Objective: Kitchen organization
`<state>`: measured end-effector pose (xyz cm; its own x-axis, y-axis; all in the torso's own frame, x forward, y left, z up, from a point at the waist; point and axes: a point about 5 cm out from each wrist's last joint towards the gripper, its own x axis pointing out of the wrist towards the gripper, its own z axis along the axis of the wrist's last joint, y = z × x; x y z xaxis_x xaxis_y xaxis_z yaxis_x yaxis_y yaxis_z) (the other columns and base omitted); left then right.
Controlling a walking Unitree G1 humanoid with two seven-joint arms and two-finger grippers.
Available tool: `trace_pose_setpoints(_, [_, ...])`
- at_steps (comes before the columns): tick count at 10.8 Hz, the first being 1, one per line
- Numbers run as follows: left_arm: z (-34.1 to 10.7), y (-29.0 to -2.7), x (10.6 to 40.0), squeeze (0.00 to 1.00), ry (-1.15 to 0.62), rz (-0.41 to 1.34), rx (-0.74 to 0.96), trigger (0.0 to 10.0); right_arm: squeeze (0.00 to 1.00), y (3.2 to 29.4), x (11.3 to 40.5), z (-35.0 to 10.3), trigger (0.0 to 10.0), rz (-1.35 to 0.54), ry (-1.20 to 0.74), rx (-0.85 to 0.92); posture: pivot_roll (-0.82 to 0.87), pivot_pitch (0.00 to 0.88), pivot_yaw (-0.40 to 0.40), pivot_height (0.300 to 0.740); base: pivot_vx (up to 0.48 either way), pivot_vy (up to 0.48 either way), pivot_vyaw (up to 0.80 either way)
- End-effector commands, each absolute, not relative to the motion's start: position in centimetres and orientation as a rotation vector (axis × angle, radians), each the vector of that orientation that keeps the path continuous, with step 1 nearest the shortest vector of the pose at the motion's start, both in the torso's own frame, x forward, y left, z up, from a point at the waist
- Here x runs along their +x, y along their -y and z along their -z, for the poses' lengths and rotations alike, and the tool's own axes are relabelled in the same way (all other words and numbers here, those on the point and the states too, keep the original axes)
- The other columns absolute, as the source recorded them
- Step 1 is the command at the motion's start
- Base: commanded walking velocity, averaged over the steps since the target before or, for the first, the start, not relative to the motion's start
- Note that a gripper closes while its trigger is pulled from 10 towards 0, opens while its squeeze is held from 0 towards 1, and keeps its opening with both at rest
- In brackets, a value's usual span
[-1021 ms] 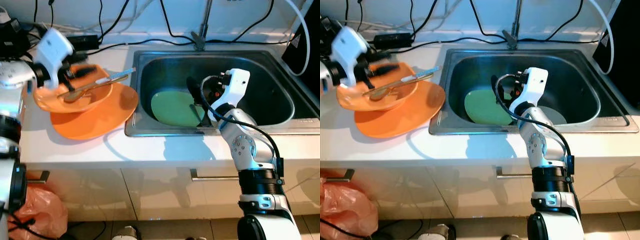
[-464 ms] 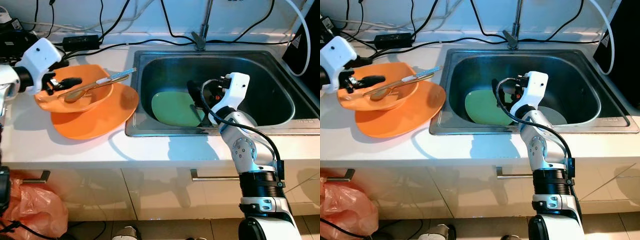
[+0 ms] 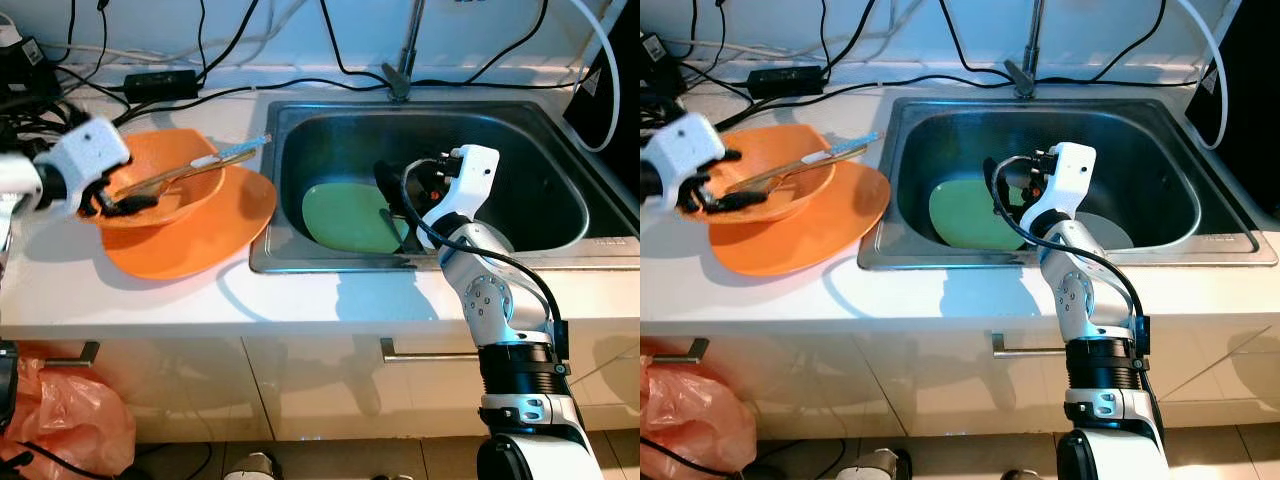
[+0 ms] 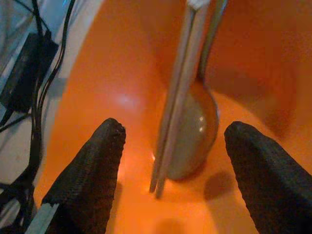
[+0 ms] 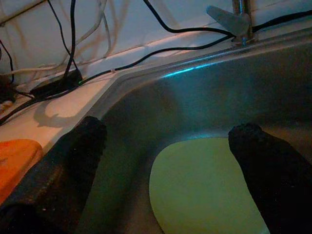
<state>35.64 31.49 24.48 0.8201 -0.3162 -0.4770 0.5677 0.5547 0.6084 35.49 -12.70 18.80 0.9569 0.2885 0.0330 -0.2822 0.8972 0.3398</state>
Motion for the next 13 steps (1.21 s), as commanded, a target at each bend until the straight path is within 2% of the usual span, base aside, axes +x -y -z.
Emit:
trace_pose_setpoints(1, [-24.9, -31.8, 35.7, 0.0, -0.331, 0.506, 0.849, 10.0, 0.0, 12.6, 35.3, -19.0, 10.0, -0.302, -0.02, 0.339, 0.13, 0.082, 0.037, 0.74, 0.0, 0.0, 0.0])
trace_pose_setpoints(5, [-24.9, -32.0, 36.2, 0.0, -0.312, 0.433, 0.827, 10.0, 0.0, 12.6, 35.2, -18.9, 10.0, -0.294, -0.021, 0.345, 0.13, 0.089, 0.047, 0.74, 0.0, 0.0, 0.0])
trace_pose_setpoints(9, [-24.0, -31.1, 36.3, 0.0, -0.38, 0.543, 0.86, 10.0, 0.0, 13.0, 35.1, -19.0, 10.0, -0.285, -0.016, 0.345, 0.13, 0.093, 0.053, 0.74, 0.0, 0.0, 0.0])
trace_pose_setpoints(10, [-23.8, -30.7, 36.2, 0.0, -0.411, 0.605, 0.873, 8.7, 0.0, 13.0, 35.1, -19.1, 10.0, -0.282, -0.015, 0.346, 0.13, 0.095, 0.056, 0.74, 0.0, 0.0, 0.0])
trace_pose_setpoints(11, [-23.9, -30.5, 36.4, 0.0, -0.411, 0.606, 0.873, 9.4, 0.0, 13.0, 35.1, -19.0, 10.0, -0.281, -0.015, 0.348, 0.13, 0.098, 0.06, 0.74, 0.0, 0.0, 0.0])
trace_pose_setpoints(12, [-24.1, -30.3, 36.6, 0.0, -0.411, 0.6, 0.879, 8.9, 0.0, 12.9, 35.0, -19.0, 10.0, -0.279, -0.016, 0.35, 0.13, 0.099, 0.062, 0.74, 0.0, 0.0, 0.0])
trace_pose_setpoints(13, [-24.3, -30.1, 36.8, 0.0, -0.412, 0.595, 0.886, 6.5, 0.0, 12.9, 34.9, -19.0, 10.0, -0.276, -0.016, 0.354, 0.13, 0.101, 0.067, 0.74, 0.0, 0.0, 0.0])
